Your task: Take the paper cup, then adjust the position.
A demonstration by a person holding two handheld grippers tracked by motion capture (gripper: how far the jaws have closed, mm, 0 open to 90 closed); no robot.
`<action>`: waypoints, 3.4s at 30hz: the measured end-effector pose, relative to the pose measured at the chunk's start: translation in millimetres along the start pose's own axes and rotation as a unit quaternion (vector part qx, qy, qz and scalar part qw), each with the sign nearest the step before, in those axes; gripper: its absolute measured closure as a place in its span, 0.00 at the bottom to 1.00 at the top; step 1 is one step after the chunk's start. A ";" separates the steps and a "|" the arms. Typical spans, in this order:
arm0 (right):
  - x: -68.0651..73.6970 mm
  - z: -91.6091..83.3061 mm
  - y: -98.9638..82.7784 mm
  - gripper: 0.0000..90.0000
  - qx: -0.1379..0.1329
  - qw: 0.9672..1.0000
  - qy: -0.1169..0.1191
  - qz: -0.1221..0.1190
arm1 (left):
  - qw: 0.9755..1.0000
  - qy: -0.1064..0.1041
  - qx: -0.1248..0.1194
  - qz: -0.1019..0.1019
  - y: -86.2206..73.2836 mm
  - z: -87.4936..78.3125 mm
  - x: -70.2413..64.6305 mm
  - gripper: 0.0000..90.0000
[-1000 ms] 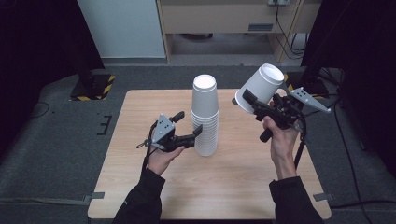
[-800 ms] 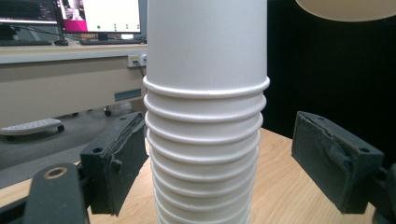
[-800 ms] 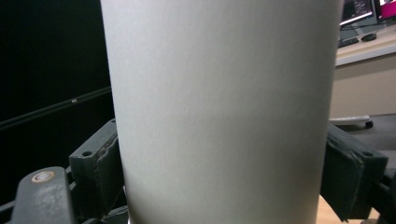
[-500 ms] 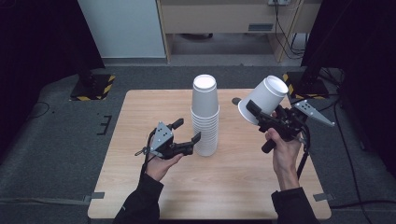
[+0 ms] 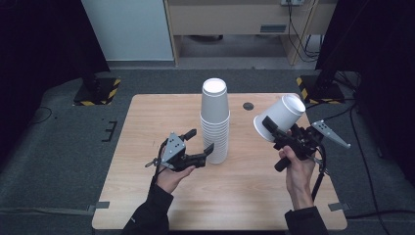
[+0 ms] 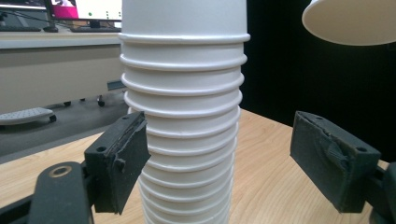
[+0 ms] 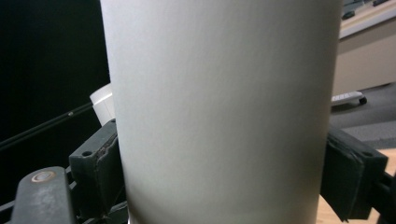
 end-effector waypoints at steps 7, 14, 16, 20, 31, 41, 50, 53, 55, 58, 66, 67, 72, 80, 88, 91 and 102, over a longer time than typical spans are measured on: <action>-8.9 -7.7 -13.0 0.17 0.000 1.000 -0.005 0.020 | 1.000 -0.003 0.000 0.004 -3.9 2.0 -4.9 0.21; -18.3 -13.9 -23.6 0.17 -0.004 0.999 -0.010 0.036 | 1.000 -0.002 0.002 0.005 -7.8 2.1 -6.6 0.21; -21.0 -15.2 -27.0 0.17 -0.003 0.999 -0.012 0.037 | 1.000 -0.003 0.005 0.007 -9.3 3.0 -8.1 0.21; -25.9 -18.8 -33.3 0.17 -0.004 0.998 -0.013 0.054 | 1.000 -0.008 0.007 0.008 -11.1 4.4 -11.7 0.21; -35.9 -25.0 -39.5 0.17 -0.010 0.996 -0.019 0.087 | 0.999 -0.026 -0.011 0.015 -9.8 5.6 -25.8 0.25; -43.2 -27.5 -46.6 0.17 -0.015 0.992 -0.029 0.125 | 0.998 -0.045 -0.032 0.026 -6.4 11.8 -40.2 0.27; -46.6 -31.2 -48.3 0.17 -0.018 0.991 -0.037 0.130 | 0.997 -0.058 -0.033 0.028 -6.2 19.4 -48.4 0.27; -47.4 -33.5 -47.4 0.17 -0.021 0.990 -0.037 0.134 | 0.997 -0.061 -0.031 0.029 -6.1 22.8 -50.7 0.27; -48.5 -34.7 -47.5 0.17 -0.022 0.989 -0.036 0.141 | 0.997 -0.062 -0.030 0.034 -5.6 26.8 -52.4 0.27; -50.4 -36.4 -47.3 0.17 -0.026 0.987 -0.034 0.154 | 0.997 -0.068 -0.032 0.033 -4.9 33.0 -54.9 0.27; -53.2 -40.3 -46.4 0.17 -0.029 0.986 -0.040 0.159 | 0.996 -0.077 -0.037 0.033 -5.1 45.5 -62.7 0.28; -53.6 -40.6 -46.5 0.17 -0.029 0.986 -0.040 0.160 | 0.996 -0.078 -0.038 0.033 -5.4 47.3 -63.4 0.28; -54.2 -42.2 -48.1 0.17 -0.029 0.984 -0.042 0.169 | 0.995 -0.084 -0.041 0.033 -7.9 56.5 -67.0 0.28; -53.2 -43.2 -51.1 0.17 -0.033 0.980 -0.042 0.189 | 0.994 -0.090 -0.052 0.035 -5.9 72.6 -73.4 0.28; -51.5 -43.7 -51.9 0.17 -0.041 0.979 -0.044 0.196 | 0.994 -0.095 -0.054 0.031 -6.9 83.5 -73.9 0.28; -50.4 -43.4 -52.0 0.17 -0.041 0.979 -0.042 0.197 | 0.993 -0.099 -0.057 0.025 -7.2 87.4 -73.2 0.28; -49.1 -40.8 -55.3 0.17 -0.032 0.977 -0.036 0.210 | 0.992 -0.106 -0.072 0.020 -8.8 98.1 -76.0 0.28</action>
Point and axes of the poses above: each handheld gripper's, and its own axes: z roughly forward along the jaws, y roughly out of its top, x roughly to its left, the point moved 2 cm from there along z, roughly forward along the jaws, and after that the axes turned 5 degrees about z, right-handed, at the moved point
